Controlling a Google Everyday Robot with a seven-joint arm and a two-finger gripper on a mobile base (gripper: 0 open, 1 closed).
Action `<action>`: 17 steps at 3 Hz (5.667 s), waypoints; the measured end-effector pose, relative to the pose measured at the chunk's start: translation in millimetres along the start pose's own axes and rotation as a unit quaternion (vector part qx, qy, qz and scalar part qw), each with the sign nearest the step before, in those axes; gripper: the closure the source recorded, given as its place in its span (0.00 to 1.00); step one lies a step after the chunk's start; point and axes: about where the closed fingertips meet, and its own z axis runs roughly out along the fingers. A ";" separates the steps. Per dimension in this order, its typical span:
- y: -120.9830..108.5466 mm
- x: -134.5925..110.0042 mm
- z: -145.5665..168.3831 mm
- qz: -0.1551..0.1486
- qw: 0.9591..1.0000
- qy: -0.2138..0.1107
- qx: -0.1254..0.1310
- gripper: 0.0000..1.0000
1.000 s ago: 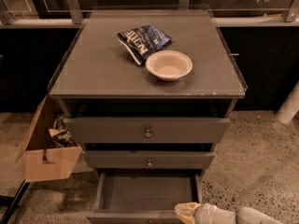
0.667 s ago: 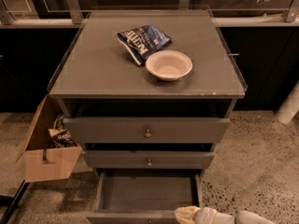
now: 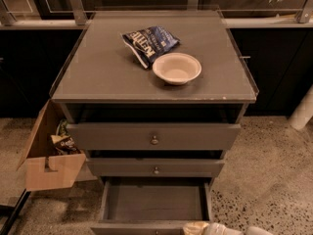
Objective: Close bottom drawer
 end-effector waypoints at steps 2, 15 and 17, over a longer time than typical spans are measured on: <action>-12.8 36.8 10.2 0.027 0.999 0.009 0.016 1.00; -145.5 51.4 71.3 0.025 0.993 0.071 0.096 1.00; -174.1 25.9 72.4 0.016 0.989 0.066 0.129 1.00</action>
Offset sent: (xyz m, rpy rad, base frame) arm -0.0054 -0.0163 -0.0615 -0.0299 0.0726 -0.0760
